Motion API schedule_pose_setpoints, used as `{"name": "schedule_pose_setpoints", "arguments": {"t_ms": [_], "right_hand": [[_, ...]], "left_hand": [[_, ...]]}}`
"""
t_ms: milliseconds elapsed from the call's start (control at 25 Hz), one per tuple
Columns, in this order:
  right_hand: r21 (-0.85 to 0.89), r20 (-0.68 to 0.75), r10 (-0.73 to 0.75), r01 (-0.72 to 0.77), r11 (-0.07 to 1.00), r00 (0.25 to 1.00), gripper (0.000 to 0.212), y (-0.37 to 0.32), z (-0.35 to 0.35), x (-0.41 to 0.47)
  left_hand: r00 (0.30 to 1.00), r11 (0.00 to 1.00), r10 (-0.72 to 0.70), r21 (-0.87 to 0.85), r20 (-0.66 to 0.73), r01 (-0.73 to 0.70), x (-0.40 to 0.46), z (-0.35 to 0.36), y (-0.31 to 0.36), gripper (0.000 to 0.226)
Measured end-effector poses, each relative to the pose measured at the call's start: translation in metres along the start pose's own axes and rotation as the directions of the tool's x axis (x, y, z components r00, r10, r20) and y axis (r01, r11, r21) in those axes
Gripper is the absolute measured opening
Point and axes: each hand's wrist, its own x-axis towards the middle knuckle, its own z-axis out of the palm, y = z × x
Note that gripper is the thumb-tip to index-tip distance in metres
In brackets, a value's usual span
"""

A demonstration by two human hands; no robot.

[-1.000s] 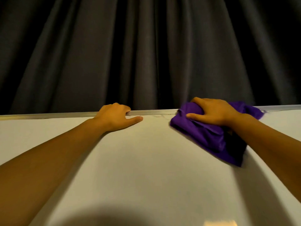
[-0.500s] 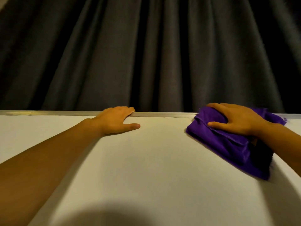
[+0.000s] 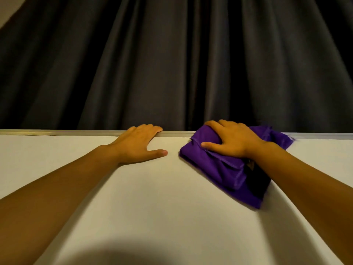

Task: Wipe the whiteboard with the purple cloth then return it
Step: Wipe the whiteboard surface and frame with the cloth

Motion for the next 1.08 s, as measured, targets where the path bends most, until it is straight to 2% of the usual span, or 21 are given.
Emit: {"name": "schedule_pose_setpoints", "arguments": {"t_ms": [200,360,480,680,880,1080], "right_hand": [[-0.026,0.006,0.075,-0.075,0.997,0.997,0.095,-0.029,0.004,0.01],[-0.074,0.048,0.095,-0.091,0.993,0.994,0.074,-0.066,0.004,0.024],[-0.09,0.048,0.083,-0.078,0.993,0.995,0.073,-0.103,0.012,0.049],[-0.089,0.062,0.049,-0.043,0.995,0.997,0.074,-0.099,0.01,0.046],[-0.122,0.127,0.163,-0.148,0.981,0.978,0.06,-0.075,0.012,0.023],[-0.143,0.066,0.136,-0.125,0.982,0.989,0.056,-0.1,0.021,0.04]], "left_hand": [[0.999,0.998,0.038,0.046,0.0,-0.038,-0.032,-0.009,-0.097,0.087],[0.986,0.984,0.161,0.071,0.033,-0.163,-0.036,-0.009,-0.115,0.073],[0.977,0.974,0.214,0.066,0.018,-0.215,-0.04,-0.012,-0.125,0.073],[0.983,0.981,0.18,0.073,-0.014,-0.179,-0.047,-0.011,-0.136,0.074],[0.993,0.99,0.118,0.08,0.003,-0.117,-0.066,-0.012,-0.164,0.069],[0.991,0.988,0.133,0.077,-0.02,-0.131,-0.074,-0.01,-0.189,0.066]]}}
